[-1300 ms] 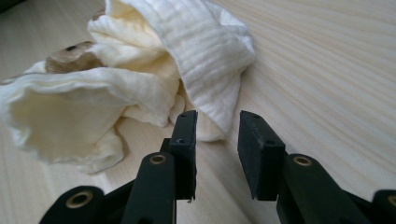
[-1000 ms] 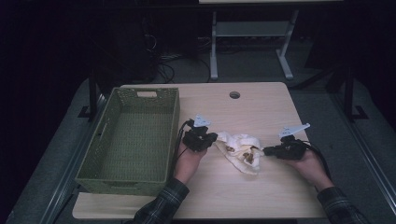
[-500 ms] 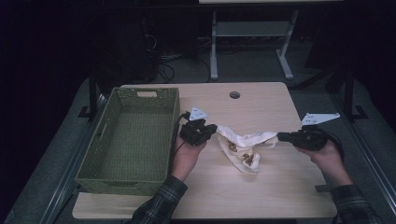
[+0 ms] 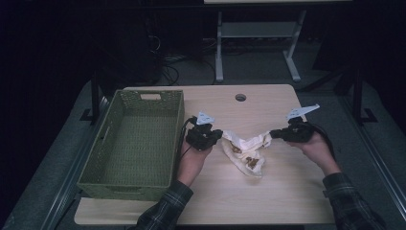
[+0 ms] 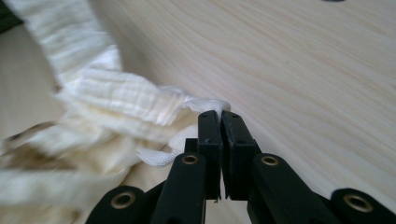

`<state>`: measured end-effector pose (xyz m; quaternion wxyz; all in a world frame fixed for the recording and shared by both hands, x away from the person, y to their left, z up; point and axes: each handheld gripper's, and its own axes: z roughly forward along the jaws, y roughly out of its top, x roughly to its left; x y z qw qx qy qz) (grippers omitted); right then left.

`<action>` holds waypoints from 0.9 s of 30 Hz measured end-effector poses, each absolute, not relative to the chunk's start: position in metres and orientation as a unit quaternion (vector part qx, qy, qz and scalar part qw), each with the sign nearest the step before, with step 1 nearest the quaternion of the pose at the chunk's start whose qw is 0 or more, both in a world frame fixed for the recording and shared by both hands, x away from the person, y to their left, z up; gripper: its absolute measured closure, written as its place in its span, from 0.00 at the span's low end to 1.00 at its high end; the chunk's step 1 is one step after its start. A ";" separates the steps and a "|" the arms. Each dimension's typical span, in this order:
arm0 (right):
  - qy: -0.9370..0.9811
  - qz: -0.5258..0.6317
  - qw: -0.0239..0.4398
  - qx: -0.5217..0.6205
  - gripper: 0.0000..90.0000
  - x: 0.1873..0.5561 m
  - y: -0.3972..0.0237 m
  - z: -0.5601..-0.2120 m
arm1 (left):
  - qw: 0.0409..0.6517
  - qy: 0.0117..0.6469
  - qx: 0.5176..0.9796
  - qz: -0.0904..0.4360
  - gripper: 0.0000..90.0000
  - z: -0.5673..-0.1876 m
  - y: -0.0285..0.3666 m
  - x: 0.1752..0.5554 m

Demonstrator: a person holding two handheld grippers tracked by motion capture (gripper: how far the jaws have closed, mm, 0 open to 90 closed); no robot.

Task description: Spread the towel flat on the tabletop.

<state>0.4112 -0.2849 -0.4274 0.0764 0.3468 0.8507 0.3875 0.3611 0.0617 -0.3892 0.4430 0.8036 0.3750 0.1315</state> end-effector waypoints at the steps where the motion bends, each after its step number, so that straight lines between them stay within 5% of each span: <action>1: 0.851 0.388 0.076 0.347 0.96 0.411 -0.285 -0.427 | 0.443 0.375 0.804 0.131 0.95 -0.390 0.061 0.361; 8: 0.839 0.378 0.089 0.381 0.82 0.430 -0.282 -0.442 | 0.439 0.375 0.806 0.130 0.95 -0.392 0.061 0.360; 20: 0.824 0.412 0.073 0.381 0.66 0.394 -0.300 -0.432 | 0.436 0.374 0.808 0.130 0.95 -0.393 0.061 0.359; 24: 0.820 0.413 0.056 0.393 0.67 0.401 -0.298 -0.440 | 0.434 0.373 0.810 0.130 0.95 -0.394 0.062 0.359; 27: 0.830 0.394 0.043 0.393 0.82 0.405 -0.292 -0.447 | 0.436 0.375 0.807 0.130 0.95 -0.394 0.062 0.359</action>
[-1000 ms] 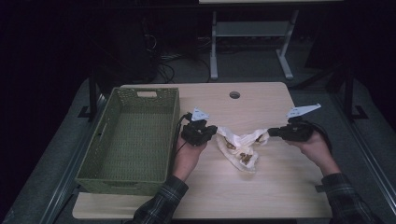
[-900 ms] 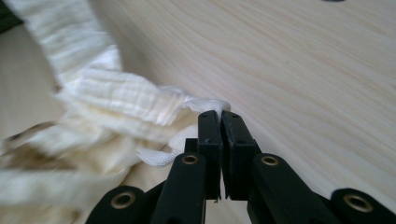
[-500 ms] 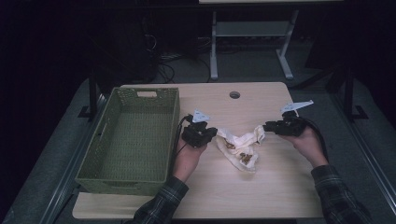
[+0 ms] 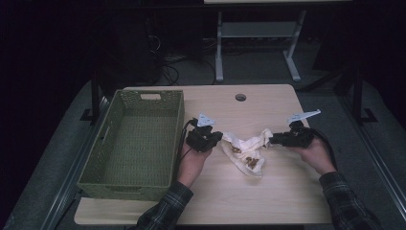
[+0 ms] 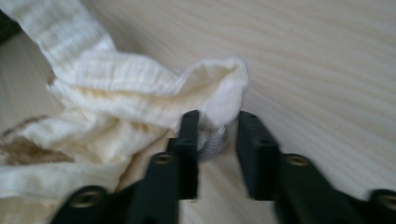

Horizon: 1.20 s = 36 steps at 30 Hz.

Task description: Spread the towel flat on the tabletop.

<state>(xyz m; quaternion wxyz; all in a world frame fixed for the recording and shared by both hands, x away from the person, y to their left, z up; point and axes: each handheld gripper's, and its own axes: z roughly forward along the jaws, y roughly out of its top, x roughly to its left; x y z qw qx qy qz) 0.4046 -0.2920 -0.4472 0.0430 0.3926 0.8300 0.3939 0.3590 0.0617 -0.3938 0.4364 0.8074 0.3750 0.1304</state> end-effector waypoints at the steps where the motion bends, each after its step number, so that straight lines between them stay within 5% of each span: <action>1: 0.834 0.386 0.048 0.390 0.89 0.404 -0.291 -0.448 | 0.438 0.376 0.806 0.130 0.95 -0.394 0.062 0.359; 4: 0.834 0.389 0.063 0.388 0.96 0.401 -0.294 -0.443 | 0.437 0.376 0.807 0.130 0.95 -0.394 0.062 0.360; 25: 0.810 0.427 0.159 0.370 0.97 0.378 -0.361 -0.355 | 0.458 0.413 0.772 0.156 0.95 -0.359 0.065 0.385; 36: 0.817 0.400 0.150 0.388 0.96 0.400 -0.359 -0.377 | 0.412 0.442 0.778 0.170 0.95 -0.382 0.055 0.409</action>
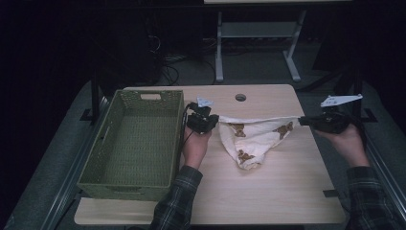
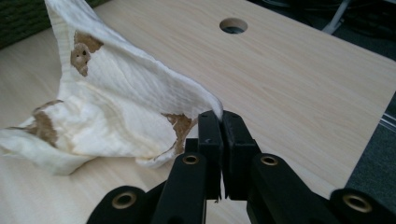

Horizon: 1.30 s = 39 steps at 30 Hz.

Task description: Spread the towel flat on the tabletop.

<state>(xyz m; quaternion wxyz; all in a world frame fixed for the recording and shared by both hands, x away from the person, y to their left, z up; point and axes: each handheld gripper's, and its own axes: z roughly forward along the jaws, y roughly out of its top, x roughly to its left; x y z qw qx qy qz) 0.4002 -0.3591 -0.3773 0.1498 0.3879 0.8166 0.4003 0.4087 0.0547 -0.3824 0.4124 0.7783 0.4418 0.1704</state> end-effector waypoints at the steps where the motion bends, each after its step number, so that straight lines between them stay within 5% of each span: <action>1: 0.817 0.398 0.150 0.388 0.96 0.403 -0.358 -0.380 | 0.407 0.445 0.779 0.171 0.95 -0.387 0.053 0.412; 7: 0.819 0.377 0.143 0.408 0.95 0.427 -0.349 -0.405 | 0.383 0.471 0.775 0.173 0.94 -0.412 0.050 0.434; 10: 0.809 0.382 0.142 0.423 0.78 0.435 -0.346 -0.418 | 0.368 0.481 0.776 0.176 0.76 -0.421 0.050 0.439; 15: 0.811 0.388 0.147 0.412 0.72 0.428 -0.344 -0.416 | 0.374 0.462 0.787 0.168 0.65 -0.421 0.049 0.432; 39: 0.856 0.388 0.063 0.335 0.71 0.368 -0.294 -0.429 | 0.414 0.302 0.857 0.046 0.54 -0.430 0.022 0.344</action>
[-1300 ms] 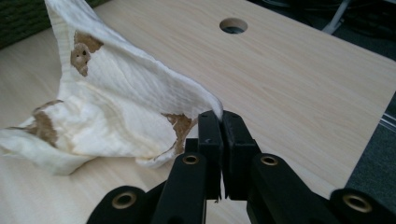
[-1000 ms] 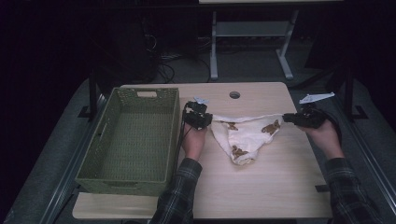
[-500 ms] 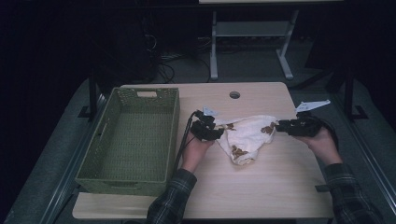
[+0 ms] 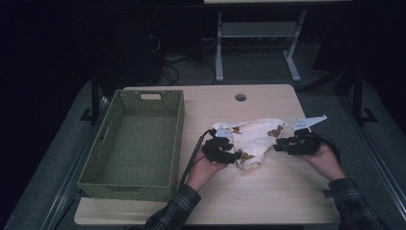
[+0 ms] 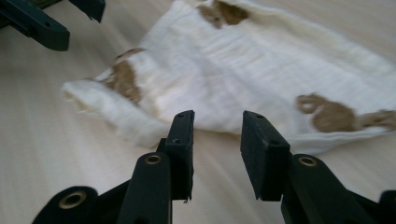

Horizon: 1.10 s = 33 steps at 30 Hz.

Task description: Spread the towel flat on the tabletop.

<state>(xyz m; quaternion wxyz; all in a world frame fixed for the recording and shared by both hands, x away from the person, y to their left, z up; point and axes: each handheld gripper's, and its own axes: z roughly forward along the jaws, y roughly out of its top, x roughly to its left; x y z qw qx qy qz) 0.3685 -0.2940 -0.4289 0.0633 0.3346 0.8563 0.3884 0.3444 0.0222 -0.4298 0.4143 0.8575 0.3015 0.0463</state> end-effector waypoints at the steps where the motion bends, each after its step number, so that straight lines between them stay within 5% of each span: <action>1: 0.858 0.391 0.058 0.329 0.71 0.365 -0.292 -0.431 | 0.412 0.297 0.861 0.045 0.54 -0.432 0.023 0.341; 14: 0.882 0.358 0.017 0.307 0.61 0.346 -0.255 -0.461 | 0.403 0.276 0.872 0.035 0.53 -0.459 0.003 0.324; 19: 0.882 0.354 0.023 0.311 0.88 0.350 -0.251 -0.465 | 0.397 0.274 0.875 0.041 0.80 -0.463 -0.002 0.329; 22: 0.882 0.360 0.037 0.302 0.94 0.351 -0.253 -0.462 | 0.407 0.277 0.869 0.038 0.93 -0.456 0.004 0.333; 33: 0.860 0.428 0.067 0.269 0.95 0.340 -0.257 -0.407 | 0.475 0.270 0.835 0.066 0.96 -0.394 0.028 0.333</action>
